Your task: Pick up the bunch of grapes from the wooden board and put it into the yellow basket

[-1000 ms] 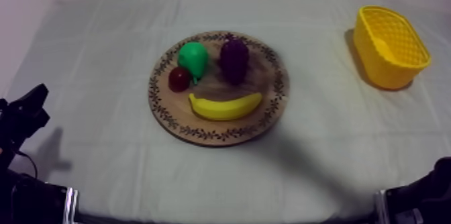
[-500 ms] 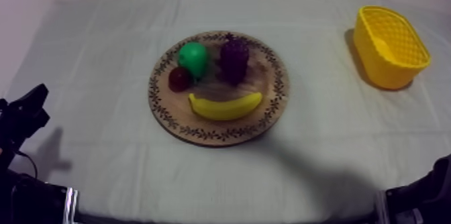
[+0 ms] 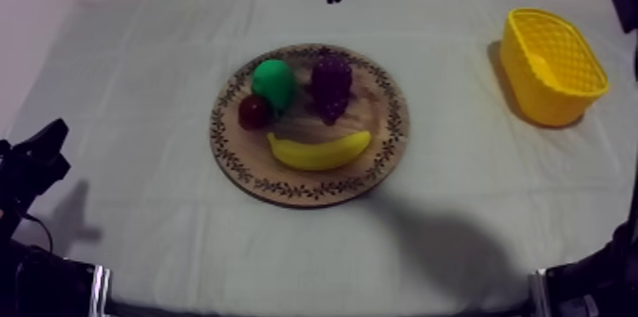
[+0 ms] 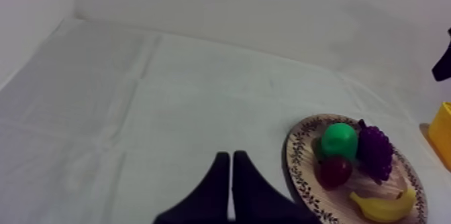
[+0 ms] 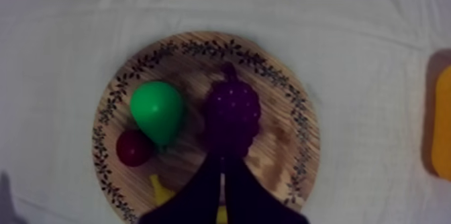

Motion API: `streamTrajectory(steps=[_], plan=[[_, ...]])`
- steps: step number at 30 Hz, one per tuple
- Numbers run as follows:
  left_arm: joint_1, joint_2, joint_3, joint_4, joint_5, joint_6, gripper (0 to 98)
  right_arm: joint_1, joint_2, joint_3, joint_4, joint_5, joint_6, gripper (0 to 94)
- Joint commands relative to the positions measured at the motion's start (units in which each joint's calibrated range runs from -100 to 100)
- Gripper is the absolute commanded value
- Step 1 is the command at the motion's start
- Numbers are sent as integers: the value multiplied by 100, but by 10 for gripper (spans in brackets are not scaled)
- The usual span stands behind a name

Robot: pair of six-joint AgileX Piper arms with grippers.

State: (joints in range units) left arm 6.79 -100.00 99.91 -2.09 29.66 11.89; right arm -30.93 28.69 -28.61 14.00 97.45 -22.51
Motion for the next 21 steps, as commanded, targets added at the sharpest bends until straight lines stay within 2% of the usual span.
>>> streamTrajectory(steps=[1, 4, 8, 12, 17, 21], plan=[[-2, 0, -2, 1, 0, 0, 1, 7, 87, -18, 17, 20, 13, 2], [-2, 0, -2, 1, 0, 0, 1, 16, 194, -73, 22, 21, 36, 4], [-2, 0, -2, 1, 0, 0, 1, 27, 282, -108, 7, 21, 51, 104], [-2, 0, -2, 1, 0, 0, 1, 48, 313, -47, -54, 21, 102, 266], [-2, 0, -2, 1, 0, 0, 1, 81, 317, 18, -155, 19, 142, 525], [-2, 0, -2, 1, 0, 0, 1, 84, 324, 85, -170, 3, 180, 643]])
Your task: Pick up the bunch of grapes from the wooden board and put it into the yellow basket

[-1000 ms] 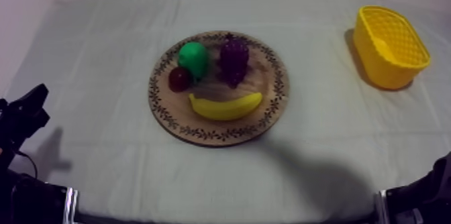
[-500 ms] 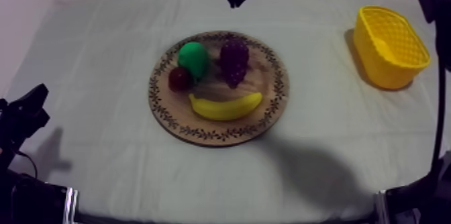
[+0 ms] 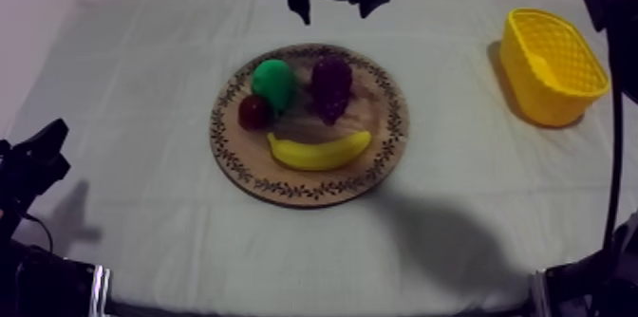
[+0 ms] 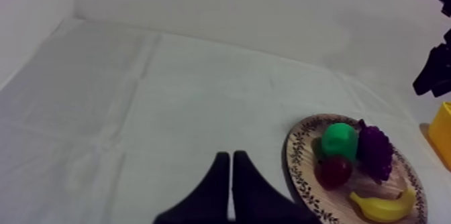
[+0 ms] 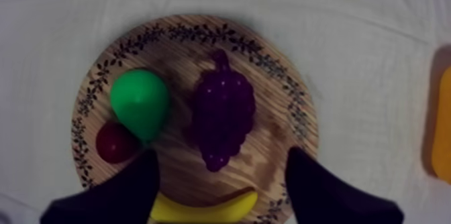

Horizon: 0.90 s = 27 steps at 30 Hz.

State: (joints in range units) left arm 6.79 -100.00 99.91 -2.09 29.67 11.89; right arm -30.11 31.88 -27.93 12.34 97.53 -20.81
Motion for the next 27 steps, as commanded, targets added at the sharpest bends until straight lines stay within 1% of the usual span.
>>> streamTrajectory(steps=[1, 4, 9, 21, 27], plan=[[-2, 0, -2, 1, -1, 0, 1, 2, 12, 41, -4, -14, 17, 659], [-2, 0, -2, 1, -1, 0, 1, 33, 36, 106, -35, -74, 18, 685], [-2, 0, -2, 1, -1, 0, 1, 112, 100, 237, -85, -265, 8, 697], [-2, 0, -2, 1, -1, 2, 1, 173, 637, 536, -179, -836, -59, 703], [-2, 0, -2, 1, -1, 1, 1, 185, 1027, 675, -177, -1156, -135, 706]])
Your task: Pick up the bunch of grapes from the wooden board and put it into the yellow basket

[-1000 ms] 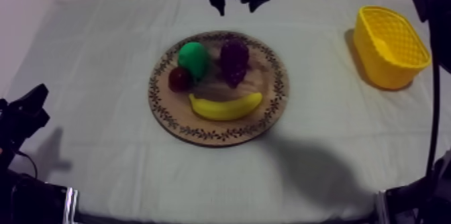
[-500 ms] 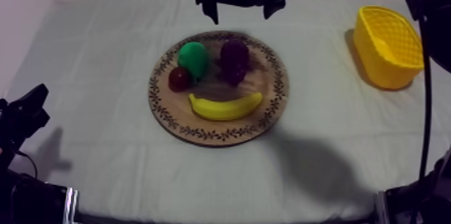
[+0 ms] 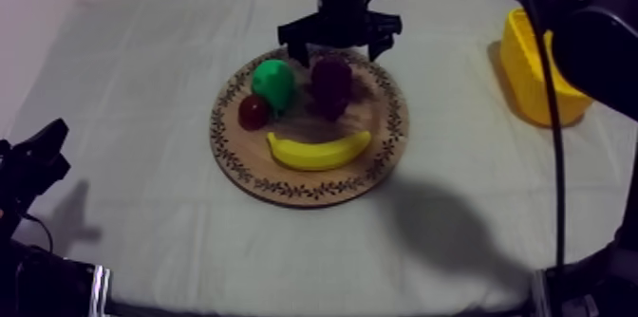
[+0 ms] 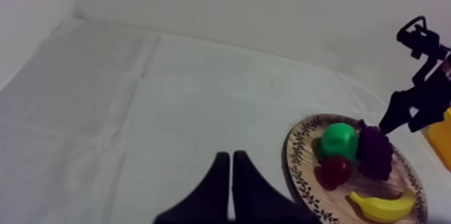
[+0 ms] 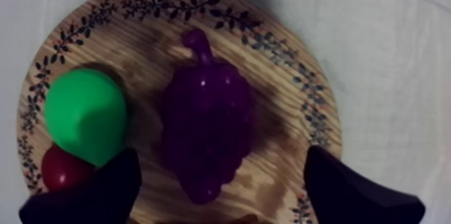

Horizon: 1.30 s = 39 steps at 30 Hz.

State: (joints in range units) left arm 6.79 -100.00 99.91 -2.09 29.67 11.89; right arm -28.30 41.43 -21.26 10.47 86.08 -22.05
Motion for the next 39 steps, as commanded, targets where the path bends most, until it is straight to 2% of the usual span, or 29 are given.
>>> streamTrajectory(steps=[1, 17, 19, 23, 26, 30, 39], plan=[[-2, 0, -2, 1, -1, 0, 1, 8, 137, 18, 2, -64, -11, 707], [-2, 0, -2, 1, -1, 0, 1, 72, 1006, -215, -121, -755, 119, 676], [-2, 0, -2, 1, -1, 0, 1, 76, 1053, -226, -121, -838, 126, 612], [-2, 0, -2, 1, -1, 0, 1, 85, 1074, -228, -120, -970, 117, 405], [-2, 0, -2, 1, -1, 3, 1, 77, 1045, -214, -107, -1006, 123, 310], [-2, 0, -2, 1, -1, 4, 1, 51, 890, -86, -61, -1034, 116, 274], [-2, 0, -2, 1, -1, 5, 1, 74, -271, 599, 166, -1002, 133, 267]])
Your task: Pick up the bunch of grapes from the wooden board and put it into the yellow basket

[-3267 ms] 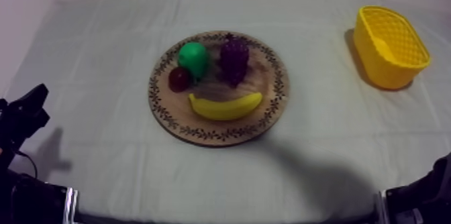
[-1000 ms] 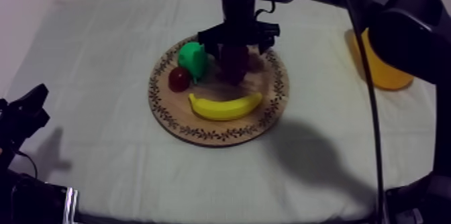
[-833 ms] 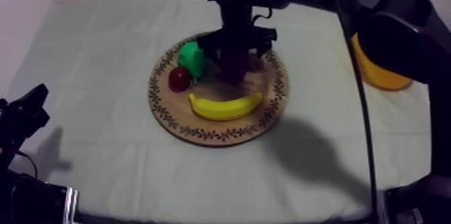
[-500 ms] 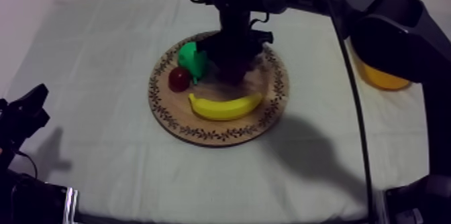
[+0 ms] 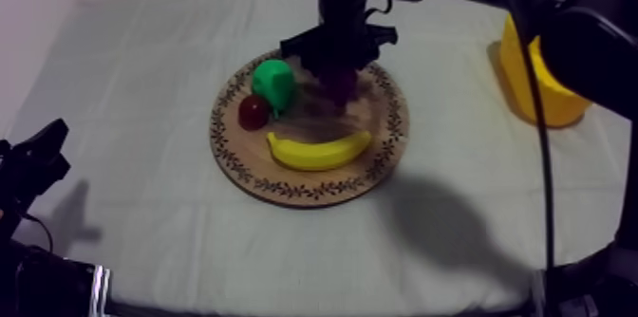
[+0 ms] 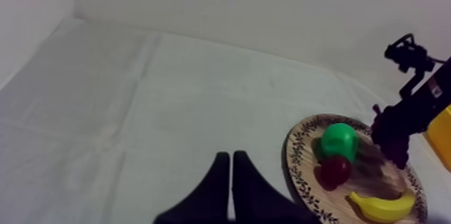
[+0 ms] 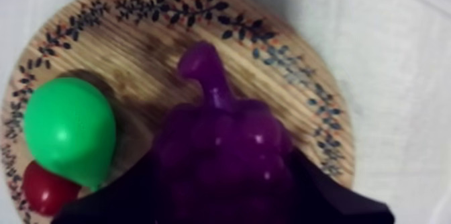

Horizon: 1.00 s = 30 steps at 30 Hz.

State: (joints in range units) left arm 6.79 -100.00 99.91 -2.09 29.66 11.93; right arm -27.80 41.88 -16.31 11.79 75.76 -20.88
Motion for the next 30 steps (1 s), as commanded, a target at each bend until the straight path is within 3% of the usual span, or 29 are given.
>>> streamTrajectory(steps=[1, 21, 30], plan=[[-2, 0, -2, 1, 0, 2, 1, 47, -490, 194, 67, 44, 30, 267], [-2, 0, -2, 1, 0, 2, 1, 1053, -3270, 1604, 526, -41, 612, 263], [-2, 0, -2, 1, 0, 2, 1, 1518, -3814, 2211, 686, -499, 788, 258]])
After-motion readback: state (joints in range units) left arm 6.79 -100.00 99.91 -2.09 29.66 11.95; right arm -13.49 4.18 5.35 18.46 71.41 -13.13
